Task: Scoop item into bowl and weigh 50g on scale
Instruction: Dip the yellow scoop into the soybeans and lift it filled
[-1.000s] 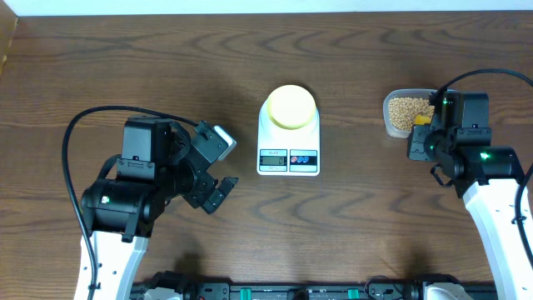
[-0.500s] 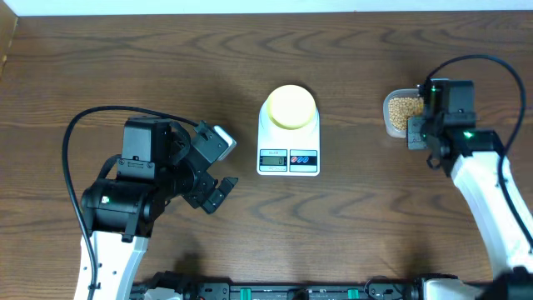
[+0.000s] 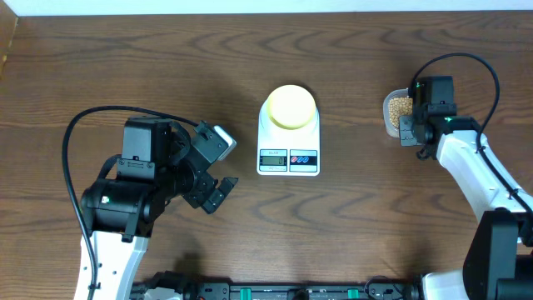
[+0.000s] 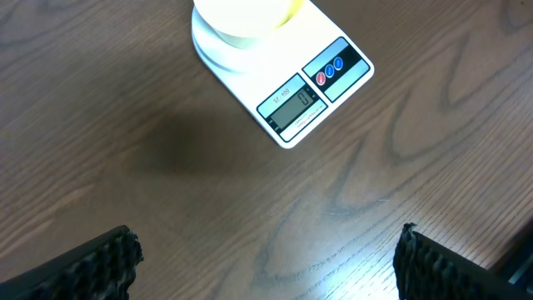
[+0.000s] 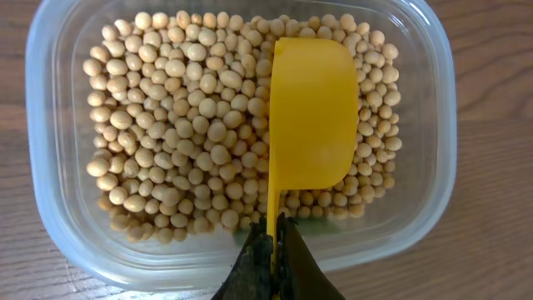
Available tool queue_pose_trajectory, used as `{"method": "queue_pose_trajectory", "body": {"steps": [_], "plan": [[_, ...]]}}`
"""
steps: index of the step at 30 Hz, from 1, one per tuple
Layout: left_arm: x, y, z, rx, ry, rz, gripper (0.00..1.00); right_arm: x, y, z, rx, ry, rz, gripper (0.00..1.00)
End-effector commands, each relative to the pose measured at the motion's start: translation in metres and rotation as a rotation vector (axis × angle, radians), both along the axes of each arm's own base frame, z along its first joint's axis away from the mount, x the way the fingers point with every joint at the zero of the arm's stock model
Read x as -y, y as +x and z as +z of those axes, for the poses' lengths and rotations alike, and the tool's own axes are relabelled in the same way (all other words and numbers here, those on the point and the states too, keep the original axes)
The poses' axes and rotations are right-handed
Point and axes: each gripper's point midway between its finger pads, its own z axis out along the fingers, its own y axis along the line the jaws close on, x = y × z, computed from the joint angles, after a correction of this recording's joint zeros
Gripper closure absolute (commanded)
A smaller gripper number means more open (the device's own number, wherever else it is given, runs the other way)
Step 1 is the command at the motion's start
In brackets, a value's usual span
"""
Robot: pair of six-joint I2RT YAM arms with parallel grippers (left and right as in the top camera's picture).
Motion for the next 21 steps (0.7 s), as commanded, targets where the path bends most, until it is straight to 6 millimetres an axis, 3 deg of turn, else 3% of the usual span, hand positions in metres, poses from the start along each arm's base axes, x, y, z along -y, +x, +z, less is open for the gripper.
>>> {"method": "queue_pose_trajectory", "body": {"steps": [1,8,21], "plan": [[-0.001,0.003,0.007,0.027,0.007,-0.007,0.01,-0.027,0.005,-0.006,-0.007,0.147,0.076,0.99],[-0.001,0.003,0.007,0.027,0.007,-0.007,0.01,-0.038,0.007,-0.001,0.016,0.301,0.013,0.99],[-0.001,0.003,0.007,0.027,0.007,-0.007,0.01,-0.008,-0.003,0.010,0.027,0.709,-0.167,0.99]]}}
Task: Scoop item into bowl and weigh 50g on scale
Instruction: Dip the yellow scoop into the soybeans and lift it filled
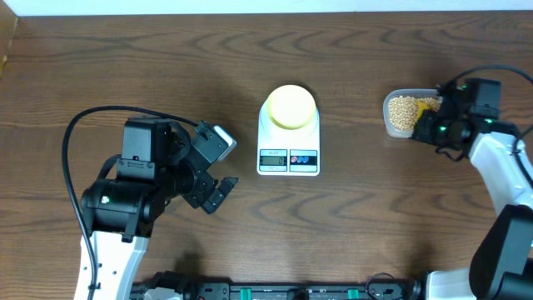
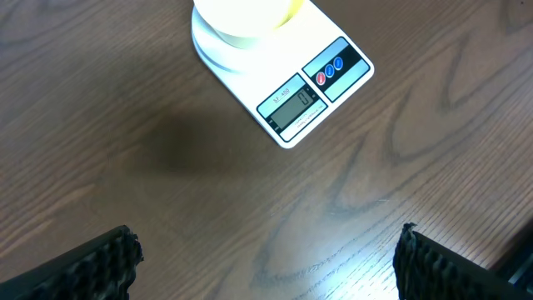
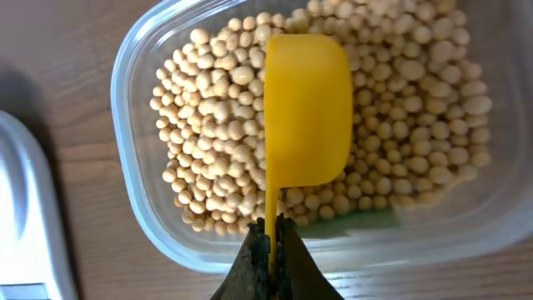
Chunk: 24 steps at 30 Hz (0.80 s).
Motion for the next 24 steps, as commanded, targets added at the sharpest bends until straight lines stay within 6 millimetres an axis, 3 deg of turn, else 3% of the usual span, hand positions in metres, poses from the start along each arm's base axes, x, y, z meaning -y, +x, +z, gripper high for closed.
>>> {"method": "queue_pose_trajectory", "body": {"steps": [1,16,24], "plan": [[-0.001,0.003,0.007,0.027,0.007,-0.007,0.01,-0.003,-0.002,0.005,-0.001,0.139,-0.018,0.99],[-0.001,0.003,0.007,0.026,0.007,-0.007,0.01,0.020,-0.012,0.025,0.050,0.371,-0.078,0.99],[-0.001,0.003,0.007,0.027,0.007,-0.007,0.01,0.022,-0.013,0.043,0.110,0.503,-0.067,0.99]]}}
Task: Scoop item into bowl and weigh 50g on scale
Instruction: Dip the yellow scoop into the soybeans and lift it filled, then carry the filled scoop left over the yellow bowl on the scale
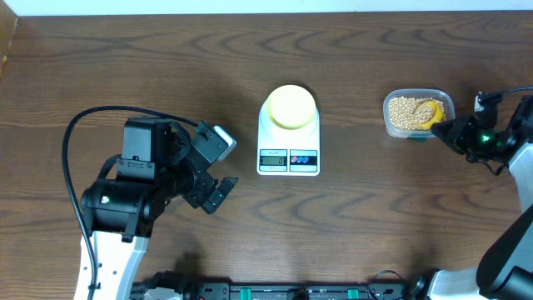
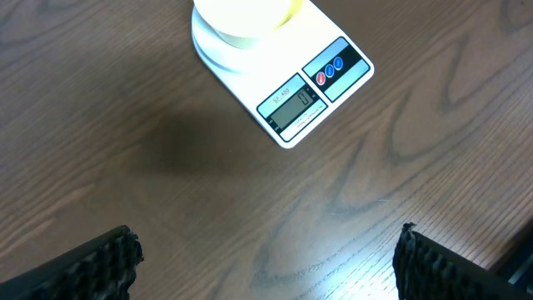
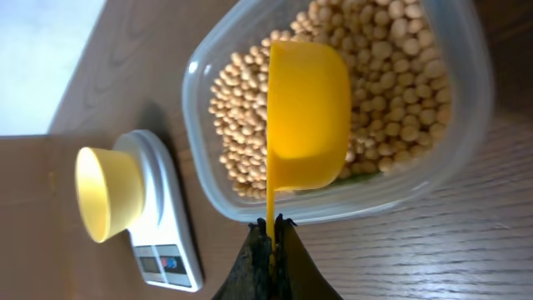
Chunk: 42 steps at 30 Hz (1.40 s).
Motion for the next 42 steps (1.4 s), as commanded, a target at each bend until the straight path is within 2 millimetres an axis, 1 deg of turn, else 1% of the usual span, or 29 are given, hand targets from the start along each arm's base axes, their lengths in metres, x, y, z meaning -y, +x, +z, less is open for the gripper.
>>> {"method": "queue_pose_trajectory", "body": {"steps": [1,7,10,20,25,27,32,34,42], "plan": [[-0.001,0.003,0.007,0.027,0.007,-0.007,0.01,-0.003,0.002,0.014,0.048,0.093,0.011,0.99],[-0.001,0.003,0.007,0.027,0.007,-0.007,0.01,0.004,0.000,0.022,0.075,0.144,-0.007,0.99],[-0.001,0.003,0.007,0.027,0.007,-0.007,0.01,0.005,0.000,0.027,0.093,0.173,-0.004,0.99],[-0.001,0.003,0.007,0.027,0.007,-0.007,0.01,-0.007,-0.001,0.044,0.149,0.272,0.041,0.99],[-0.001,0.003,0.007,0.027,0.007,-0.007,0.01,-0.019,-0.002,0.059,0.198,0.359,0.089,0.99],[-0.001,0.003,0.007,0.027,0.007,-0.007,0.01,-0.025,-0.002,0.062,0.204,0.374,0.108,0.99],[-0.001,0.003,0.007,0.027,0.007,-0.007,0.01,-0.049,-0.001,0.062,0.192,0.383,0.174,0.99],[-0.001,0.003,0.007,0.027,0.007,-0.007,0.01,-0.064,-0.001,0.062,0.184,0.386,0.216,0.99],[-0.001,0.003,0.007,0.027,0.006,-0.007,0.01,-0.112,0.002,0.066,0.152,0.419,0.321,0.99]]}}
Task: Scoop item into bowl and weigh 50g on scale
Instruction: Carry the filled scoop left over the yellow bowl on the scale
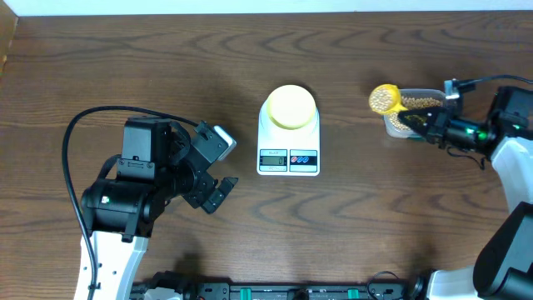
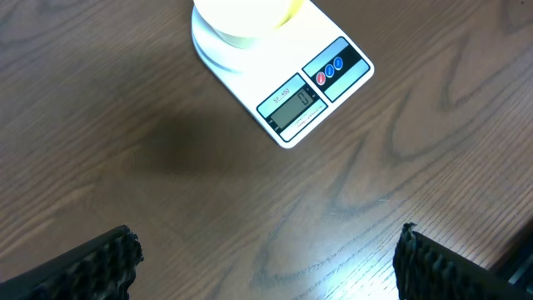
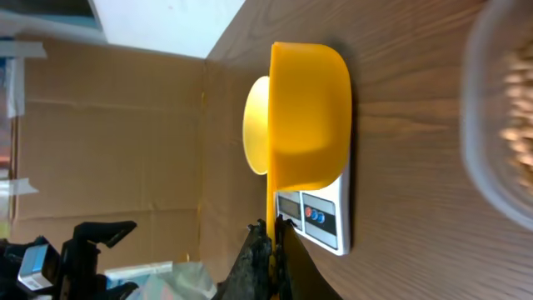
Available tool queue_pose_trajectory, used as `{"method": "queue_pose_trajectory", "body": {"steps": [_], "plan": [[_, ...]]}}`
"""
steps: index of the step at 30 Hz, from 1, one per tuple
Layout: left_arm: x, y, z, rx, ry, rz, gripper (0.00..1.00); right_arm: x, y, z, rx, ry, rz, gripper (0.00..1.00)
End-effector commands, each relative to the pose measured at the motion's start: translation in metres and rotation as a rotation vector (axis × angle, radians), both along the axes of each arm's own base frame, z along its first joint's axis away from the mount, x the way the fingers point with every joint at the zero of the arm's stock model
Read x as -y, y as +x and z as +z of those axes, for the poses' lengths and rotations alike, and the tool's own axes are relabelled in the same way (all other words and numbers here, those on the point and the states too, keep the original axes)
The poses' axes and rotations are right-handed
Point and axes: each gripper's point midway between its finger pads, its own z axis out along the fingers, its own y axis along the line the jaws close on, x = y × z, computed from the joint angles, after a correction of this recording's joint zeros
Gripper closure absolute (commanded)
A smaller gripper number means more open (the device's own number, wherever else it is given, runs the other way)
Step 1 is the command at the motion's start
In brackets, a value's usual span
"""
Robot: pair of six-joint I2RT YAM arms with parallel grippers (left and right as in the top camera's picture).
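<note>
A yellow scoop (image 1: pixel 383 98) heaped with soybeans hangs just left of the clear bean tub (image 1: pixel 426 97), between the tub and the scale. My right gripper (image 1: pixel 423 125) is shut on the scoop's thin handle. In the right wrist view the scoop (image 3: pixel 308 117) shows from its underside, with the right gripper (image 3: pixel 272 242) clamped on the handle. The yellow bowl (image 1: pixel 291 107) stands on the white scale (image 1: pixel 288 160), whose display (image 2: pixel 289 101) shows a small reading. My left gripper (image 2: pixel 266 258) is open over bare table, near the scale's left front.
The blurred tub wall (image 3: pixel 508 125) fills the right edge of the right wrist view. Cardboard (image 3: pixel 125 142) stands beyond the table's far side. The left arm's black cable (image 1: pixel 83 133) loops over the table at the left.
The scoop was down among the beans in the tub. It now hangs outside, loaded with beans, past the tub's left edge toward the scale. The left arm has not moved.
My right gripper first held the empty scoop over the beans from straight above. Then the wrist stood further right with the scoop tilted over the tub, then lying in the beans. Now the scoop is out and full. The left gripper stayed open in place.
</note>
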Motion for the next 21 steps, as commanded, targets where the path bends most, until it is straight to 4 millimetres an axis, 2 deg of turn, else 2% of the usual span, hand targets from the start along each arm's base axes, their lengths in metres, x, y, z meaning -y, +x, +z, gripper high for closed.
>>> {"method": "queue_pose_trajectory", "body": {"steps": [1,5,14,21], "plan": [[-0.001,0.003,0.007,0.026,0.007,-0.007,0.01,-0.025,0.002,0.009,-0.006,0.049,0.060,0.99],[-0.001,0.003,0.007,0.027,0.007,-0.007,0.01,-0.055,0.010,0.014,0.030,0.033,0.116,0.99],[-0.001,0.003,0.007,0.027,0.007,-0.007,0.01,-0.118,0.014,0.005,0.071,-0.089,0.187,0.99],[-0.001,0.003,0.007,0.027,0.007,-0.008,0.01,-0.146,0.017,-0.007,0.123,-0.216,0.191,0.99]]}}
